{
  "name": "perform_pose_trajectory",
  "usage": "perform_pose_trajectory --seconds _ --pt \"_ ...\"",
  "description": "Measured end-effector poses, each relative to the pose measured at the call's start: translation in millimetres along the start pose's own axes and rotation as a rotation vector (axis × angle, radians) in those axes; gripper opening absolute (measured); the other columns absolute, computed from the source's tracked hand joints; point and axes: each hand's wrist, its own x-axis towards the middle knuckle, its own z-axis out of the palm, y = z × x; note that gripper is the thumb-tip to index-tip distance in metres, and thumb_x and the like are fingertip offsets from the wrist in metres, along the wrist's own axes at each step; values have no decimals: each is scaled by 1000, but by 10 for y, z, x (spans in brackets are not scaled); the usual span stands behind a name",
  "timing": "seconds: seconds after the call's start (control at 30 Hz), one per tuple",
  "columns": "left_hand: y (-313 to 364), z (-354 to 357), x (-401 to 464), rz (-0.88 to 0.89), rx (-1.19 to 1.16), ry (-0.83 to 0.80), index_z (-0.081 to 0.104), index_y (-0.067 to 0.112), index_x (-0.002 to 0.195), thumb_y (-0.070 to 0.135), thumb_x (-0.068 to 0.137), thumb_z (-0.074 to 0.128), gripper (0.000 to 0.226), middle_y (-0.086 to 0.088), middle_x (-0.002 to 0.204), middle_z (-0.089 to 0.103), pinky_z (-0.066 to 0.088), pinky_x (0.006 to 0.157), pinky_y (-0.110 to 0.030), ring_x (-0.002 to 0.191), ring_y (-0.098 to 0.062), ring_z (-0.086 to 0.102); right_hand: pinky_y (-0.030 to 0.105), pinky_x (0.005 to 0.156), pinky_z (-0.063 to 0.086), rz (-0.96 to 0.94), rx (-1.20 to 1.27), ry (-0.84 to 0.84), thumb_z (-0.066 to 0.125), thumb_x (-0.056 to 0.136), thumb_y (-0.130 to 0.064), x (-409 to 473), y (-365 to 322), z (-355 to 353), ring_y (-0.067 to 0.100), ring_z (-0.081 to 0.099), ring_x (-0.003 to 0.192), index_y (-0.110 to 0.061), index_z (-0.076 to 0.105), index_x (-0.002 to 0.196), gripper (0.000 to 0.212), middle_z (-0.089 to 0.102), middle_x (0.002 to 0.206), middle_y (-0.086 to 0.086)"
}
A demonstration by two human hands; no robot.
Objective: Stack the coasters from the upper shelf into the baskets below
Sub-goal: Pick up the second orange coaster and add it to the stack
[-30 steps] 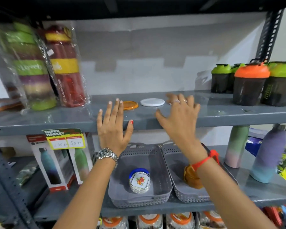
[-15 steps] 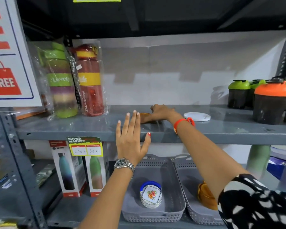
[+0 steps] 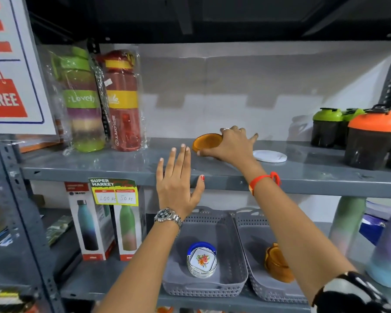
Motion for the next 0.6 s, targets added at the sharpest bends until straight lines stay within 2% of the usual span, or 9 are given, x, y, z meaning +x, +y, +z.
perform_pose_trajectory --seconds 0.13,0.3,0.37,0.47,0.6 --pt "12 -17 -1 -4 -12 -6 42 5 140 44 88 36 65 -9 146 41 22 111 -46 135 -26 36 67 108 16 59 62 300 61 58 -78 -267 53 -96 30 45 124 -16 56 127 93 56 126 7" --pt "9 -43 4 5 -27 -10 44 4 139 47 94 27 64 -9 145 42 20 111 -45 135 -27 37 65 104 27 52 94 709 55 57 -79 -569 62 -261 30 59 106 -15 63 121 91 64 111 6" --pt "11 -47 2 5 -37 -16 45 4 138 46 93 31 63 -9 145 42 18 112 -44 135 -27 37 62 104 31 34 139 864 58 58 -78 -691 44 -332 29 60 104 -14 65 120 89 65 110 7" --pt "26 -64 7 0 -23 -39 45 5 139 44 87 36 65 -9 144 43 15 112 -43 134 -27 37 59 102 36 21 242 991 63 58 -77 -851 -11 -460 25 54 108 -12 63 122 91 64 112 10" --pt "32 -94 14 1 -20 -74 43 5 140 47 90 31 65 -10 144 43 14 112 -43 134 -27 38 55 104 35 17 340 1038 64 58 -76 -988 -81 -615 23 51 112 -12 61 125 93 62 114 12"
